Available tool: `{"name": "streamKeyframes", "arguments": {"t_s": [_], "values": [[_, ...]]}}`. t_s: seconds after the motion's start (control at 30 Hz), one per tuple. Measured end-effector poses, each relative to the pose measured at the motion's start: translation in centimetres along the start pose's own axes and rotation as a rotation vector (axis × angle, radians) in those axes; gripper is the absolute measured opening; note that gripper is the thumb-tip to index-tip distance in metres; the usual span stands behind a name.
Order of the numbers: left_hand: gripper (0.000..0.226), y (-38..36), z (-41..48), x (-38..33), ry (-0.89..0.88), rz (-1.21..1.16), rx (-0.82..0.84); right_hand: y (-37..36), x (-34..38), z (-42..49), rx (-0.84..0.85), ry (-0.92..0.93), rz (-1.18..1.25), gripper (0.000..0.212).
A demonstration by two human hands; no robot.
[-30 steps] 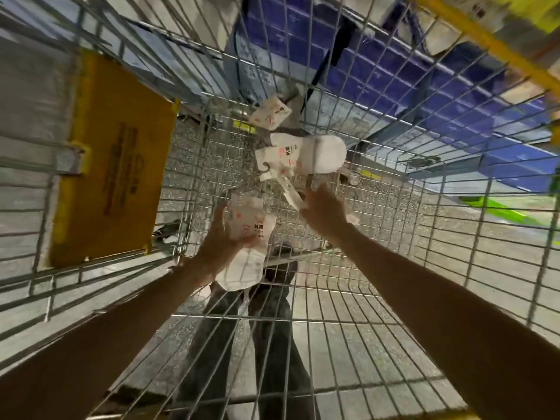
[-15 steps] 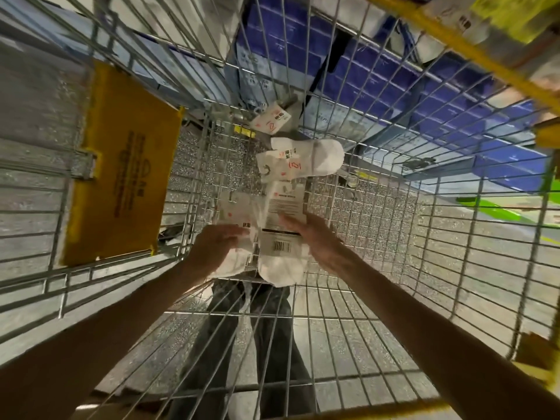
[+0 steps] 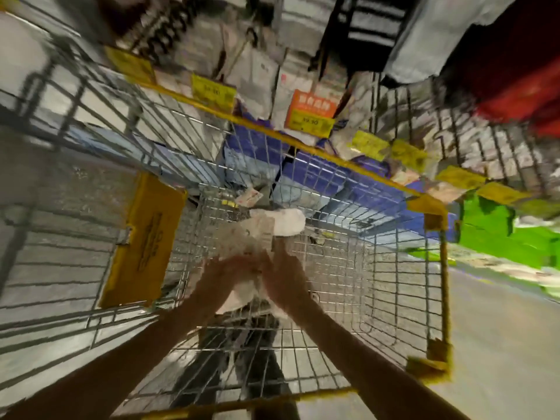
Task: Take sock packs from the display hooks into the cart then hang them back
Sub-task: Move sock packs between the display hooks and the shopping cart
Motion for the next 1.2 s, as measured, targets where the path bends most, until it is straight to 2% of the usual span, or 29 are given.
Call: {"name": "streamKeyframes", "arguments": {"t_s": [0.07,0.13,0.17,0.23,0.3,0.33,0.4,0.5,0.6,0.77,0.97,1.03,1.13,1.2], "values": [[0.04,-0.8,-1.5,-2.2,-0.015,-0.079,-0.036,-0.8,3.3,-0.9,0.111,0.06,-0.193,0.037],[0.055,-0.7,-2.6,-4.0,0.002,-0.012,-0.046,-0.6,5.5,-2.3,0.184,0.072,-0.335,0.037],[0.049,-0.7,-3.2,-5.0,-0.003,-0.003,-0.014,0.0,5.8,-2.8,0.219,0.031,-0.317,0.037],[0.032,-0.8,-4.6,-7.4,-0.028,-0.002,0.063,2.1,7.0,-4.3,0.24,-0.022,-0.106,0.032],[0.023,-1.3,-6.2,-10.0,-0.09,0.04,0.125,5.0,7.9,-5.9,0.193,-0.082,0.198,0.024],[0.023,-1.3,-6.9,-11.4,-0.124,0.085,0.128,6.6,8.1,-6.6,0.156,-0.138,0.327,0.027],[0.023,-1.2,-7.4,-13.4,-0.159,0.123,0.117,9.6,8.1,-7.8,0.099,-0.232,0.456,0.029],[0.026,-1.9,-9.2,-17.3,-0.176,0.135,0.169,14.9,8.4,-8.1,-0.044,-0.199,0.485,0.013],[0.025,-2.8,-12.2,-21.5,-0.185,0.108,0.23,19.2,10.7,-8.8,-0.095,-0.204,0.47,0.029],[0.026,-2.9,-16.0,-28.0,-0.247,0.099,0.309,23.0,17.7,-11.7,-0.018,-0.107,0.572,0.022],[0.039,-2.5,-21.6,-36.5,-0.401,0.177,0.33,28.6,24.2,-13.9,-0.139,0.022,0.707,0.015],[0.036,-2.2,-23.2,-39.0,-0.452,0.19,0.294,30.4,26.4,-14.6,-0.17,0.06,0.722,0.012],[0.035,-2.0,-25.2,-42.4,-0.516,0.155,0.273,33.3,29.2,-15.6,-0.222,0.104,0.719,0.018],[0.042,-2.0,-26.5,-44.4,-0.558,0.163,0.265,35.2,30.5,-15.9,-0.248,0.132,0.709,0.019]]}}
Point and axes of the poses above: each hand's wrist, its own z-axis towards the middle knuckle, its own y-axis out of the back of the hand, x = y × z, the point moved 9 cm from there along z, towards the middle knuckle, and after that the axes turned 1 degree about -y, right-handed, at the moved point
